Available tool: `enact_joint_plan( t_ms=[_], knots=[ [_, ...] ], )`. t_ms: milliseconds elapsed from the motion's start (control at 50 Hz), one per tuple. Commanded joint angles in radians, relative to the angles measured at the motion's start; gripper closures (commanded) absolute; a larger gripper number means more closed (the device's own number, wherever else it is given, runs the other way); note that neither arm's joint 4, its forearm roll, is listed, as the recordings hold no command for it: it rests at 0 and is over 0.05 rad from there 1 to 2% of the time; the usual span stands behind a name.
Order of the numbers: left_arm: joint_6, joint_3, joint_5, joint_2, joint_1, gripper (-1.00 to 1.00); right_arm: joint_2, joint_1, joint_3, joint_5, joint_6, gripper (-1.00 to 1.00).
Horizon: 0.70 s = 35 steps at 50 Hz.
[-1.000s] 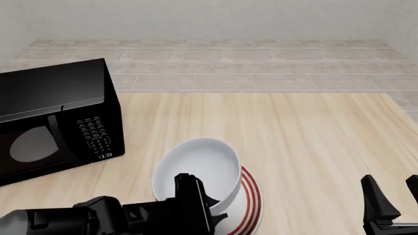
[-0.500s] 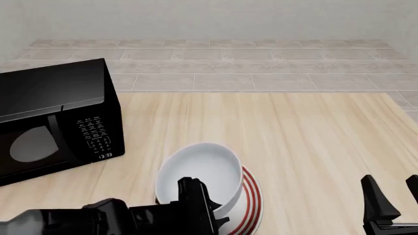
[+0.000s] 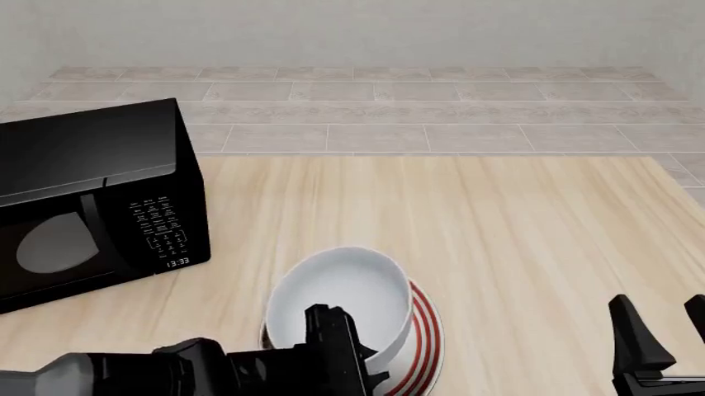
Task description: Pick up the white bowl and put it on the plate.
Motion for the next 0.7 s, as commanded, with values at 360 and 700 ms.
enact_joint_plan(
  t_ms=[360,700],
  knots=[
    [0.01,-0.006,-0.033,0.038,-0.001,-1.0,0.001,0.0,0.0,-0.001,0.0,-1.0],
    [0.013,-0.004,-0.026,0.03,-0.002,-1.0,0.001,0.0,0.0,-0.001,0.001,-1.0]
  ],
)
